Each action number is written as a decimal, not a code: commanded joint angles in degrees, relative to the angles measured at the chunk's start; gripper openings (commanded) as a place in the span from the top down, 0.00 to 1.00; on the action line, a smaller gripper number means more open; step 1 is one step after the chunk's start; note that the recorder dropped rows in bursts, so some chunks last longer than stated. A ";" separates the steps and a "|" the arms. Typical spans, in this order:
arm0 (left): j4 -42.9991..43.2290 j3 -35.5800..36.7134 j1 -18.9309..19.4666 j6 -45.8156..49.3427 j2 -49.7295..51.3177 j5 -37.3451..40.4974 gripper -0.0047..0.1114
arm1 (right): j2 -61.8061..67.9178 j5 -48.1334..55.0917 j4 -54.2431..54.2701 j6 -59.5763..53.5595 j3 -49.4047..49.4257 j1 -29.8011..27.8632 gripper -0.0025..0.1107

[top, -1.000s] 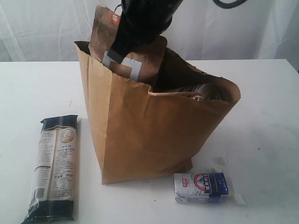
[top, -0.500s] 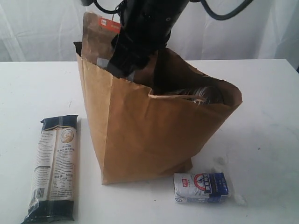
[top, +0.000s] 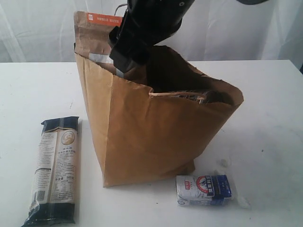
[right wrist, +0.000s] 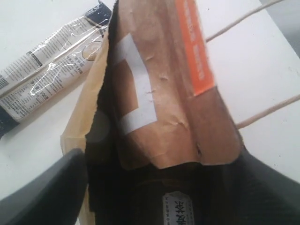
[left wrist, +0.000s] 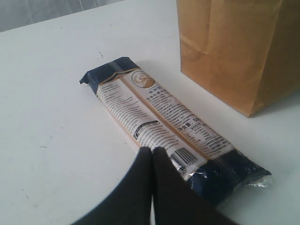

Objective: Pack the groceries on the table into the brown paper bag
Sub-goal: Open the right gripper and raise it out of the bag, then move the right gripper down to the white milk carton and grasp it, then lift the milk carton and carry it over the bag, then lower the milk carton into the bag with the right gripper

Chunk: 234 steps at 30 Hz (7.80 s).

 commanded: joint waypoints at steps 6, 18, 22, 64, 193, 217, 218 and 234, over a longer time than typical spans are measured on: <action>0.11 0.23 0.13 -0.54 -0.30 -0.13 0.96 | -4.52 -0.22 -4.85 3.81 0.11 -0.02 0.37; 0.11 0.23 0.13 -0.54 -0.30 -0.13 0.96 | -20.18 4.78 -16.99 11.67 0.45 -0.02 0.37; 0.11 0.23 0.13 -0.54 -0.30 -0.13 0.96 | -28.77 4.78 -19.21 13.90 6.77 -0.02 0.37; 0.11 0.23 0.13 -0.54 -0.30 -0.13 0.96 | -25.26 -25.00 -4.58 -26.27 64.58 -0.02 0.38; 0.11 0.23 0.13 -0.54 -0.30 -0.13 0.96 | -28.23 -55.25 -26.96 30.80 42.89 -0.81 0.98; 0.11 0.23 0.13 -0.54 -0.30 -0.13 0.96 | -15.35 -61.50 -26.61 36.41 42.89 -2.40 0.52; 0.11 0.23 0.13 -0.54 -0.30 -0.13 0.96 | -15.35 -61.50 -26.61 36.41 42.89 -2.40 0.45; 0.11 0.23 0.13 -0.54 -0.30 -0.13 0.96 | -17.98 -59.50 -26.87 36.45 42.20 -2.40 0.36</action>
